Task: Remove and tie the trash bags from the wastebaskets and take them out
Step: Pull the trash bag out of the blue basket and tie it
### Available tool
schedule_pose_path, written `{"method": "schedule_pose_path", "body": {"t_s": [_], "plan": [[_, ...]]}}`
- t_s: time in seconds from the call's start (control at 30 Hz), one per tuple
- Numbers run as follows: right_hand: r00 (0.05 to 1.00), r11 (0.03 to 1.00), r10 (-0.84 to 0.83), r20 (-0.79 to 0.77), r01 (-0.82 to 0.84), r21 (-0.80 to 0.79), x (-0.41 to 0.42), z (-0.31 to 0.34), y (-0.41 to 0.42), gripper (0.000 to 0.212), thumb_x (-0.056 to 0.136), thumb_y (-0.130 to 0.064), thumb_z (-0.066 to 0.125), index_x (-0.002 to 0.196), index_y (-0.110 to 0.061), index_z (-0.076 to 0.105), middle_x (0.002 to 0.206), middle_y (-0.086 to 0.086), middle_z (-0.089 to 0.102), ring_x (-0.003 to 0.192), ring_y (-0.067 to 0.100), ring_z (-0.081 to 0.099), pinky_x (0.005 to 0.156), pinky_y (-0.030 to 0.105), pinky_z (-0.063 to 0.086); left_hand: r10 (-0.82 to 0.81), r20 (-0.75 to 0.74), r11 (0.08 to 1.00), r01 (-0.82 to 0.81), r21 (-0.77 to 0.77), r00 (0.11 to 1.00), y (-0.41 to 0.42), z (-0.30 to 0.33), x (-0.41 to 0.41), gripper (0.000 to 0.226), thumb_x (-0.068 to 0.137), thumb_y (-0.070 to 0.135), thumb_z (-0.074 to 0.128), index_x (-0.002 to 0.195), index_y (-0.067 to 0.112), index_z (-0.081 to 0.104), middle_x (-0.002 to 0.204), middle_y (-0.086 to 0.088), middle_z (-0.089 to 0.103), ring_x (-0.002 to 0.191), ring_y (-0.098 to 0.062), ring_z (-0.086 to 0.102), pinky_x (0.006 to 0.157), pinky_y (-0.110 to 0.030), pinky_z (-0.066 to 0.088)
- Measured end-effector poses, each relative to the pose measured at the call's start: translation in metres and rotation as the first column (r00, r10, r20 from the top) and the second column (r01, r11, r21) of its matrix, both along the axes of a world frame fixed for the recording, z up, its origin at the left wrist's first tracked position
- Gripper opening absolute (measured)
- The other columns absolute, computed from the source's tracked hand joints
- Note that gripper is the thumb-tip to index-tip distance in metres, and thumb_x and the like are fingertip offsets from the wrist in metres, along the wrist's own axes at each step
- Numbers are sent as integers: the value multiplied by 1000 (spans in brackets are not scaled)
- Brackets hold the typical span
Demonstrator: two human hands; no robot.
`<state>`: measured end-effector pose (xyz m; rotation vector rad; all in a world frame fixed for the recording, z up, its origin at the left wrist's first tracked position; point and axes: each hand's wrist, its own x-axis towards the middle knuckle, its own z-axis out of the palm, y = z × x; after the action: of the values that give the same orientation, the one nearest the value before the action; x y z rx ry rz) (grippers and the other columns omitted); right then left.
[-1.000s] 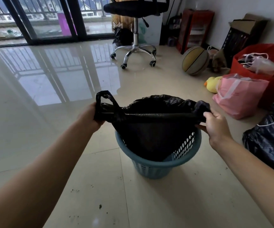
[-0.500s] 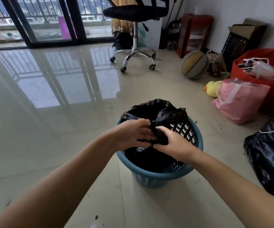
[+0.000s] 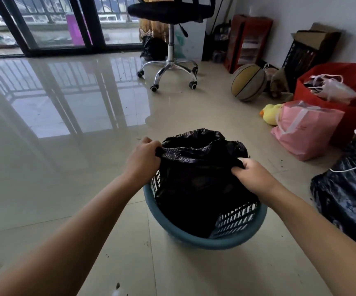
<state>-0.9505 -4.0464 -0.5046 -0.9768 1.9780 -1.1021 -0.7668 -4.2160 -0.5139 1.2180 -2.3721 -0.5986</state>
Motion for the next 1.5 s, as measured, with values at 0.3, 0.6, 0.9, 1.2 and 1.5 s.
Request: {"method": "schedule_pose_path", "body": {"t_s": [0.3, 0.6, 0.9, 1.2, 1.5], "plan": [[928, 932, 362, 86, -357, -62, 46, -2, -26, 51, 80, -27, 72, 125, -22, 50, 115, -7, 63, 103, 4, 62, 89, 19, 50, -295, -120, 941, 310, 138, 948, 26, 26, 7, 22, 73, 13, 61, 89, 12, 47, 85, 3, 45, 83, -20, 48, 64, -17, 32], [995, 992, 74, -64, -80, -96, 53, -18, -23, 20, 86, -2, 56, 77, -20, 57, 74, -4, 61, 76, 15, 56, 65, 23, 45, -348, -319, 812, 453, 367, 882, 28, 30, 12, 55, 73, -8, 42, 124, 13, 49, 110, -11, 55, 102, -19, 54, 99, -37, 45], [963, 973, 219, 160, -228, 43, 38, 2, 1, 16, 86, -1, 56, 92, -15, 59, 76, -3, 63, 64, 1, 62, 60, 11, 51, -317, -58, 946, 319, 47, 947, 29, -9, -9, 29, 78, -2, 53, 105, 11, 56, 112, -7, 56, 106, -30, 55, 84, -30, 44], [888, 928, 369, -274, -339, 151, 52, 2, -8, 22, 88, -7, 58, 109, -2, 61, 100, 9, 63, 96, 15, 56, 80, 20, 46, -284, -423, 693, 489, 529, 861, 63, 31, -9, 61, 72, -25, 24, 91, 23, 56, 86, -4, 58, 69, -15, 51, 53, -17, 41], [978, 971, -203, -52, 194, -141, 47, 42, -24, 15, 89, -12, 55, 100, -4, 62, 95, 15, 64, 92, 30, 60, 83, 40, 49, 247, -43, 544, -102, 833, 968, 20, -36, 45, 50, 86, -2, 54, 133, 10, 42, 105, -16, 57, 91, -30, 58, 85, -48, 52]]}}
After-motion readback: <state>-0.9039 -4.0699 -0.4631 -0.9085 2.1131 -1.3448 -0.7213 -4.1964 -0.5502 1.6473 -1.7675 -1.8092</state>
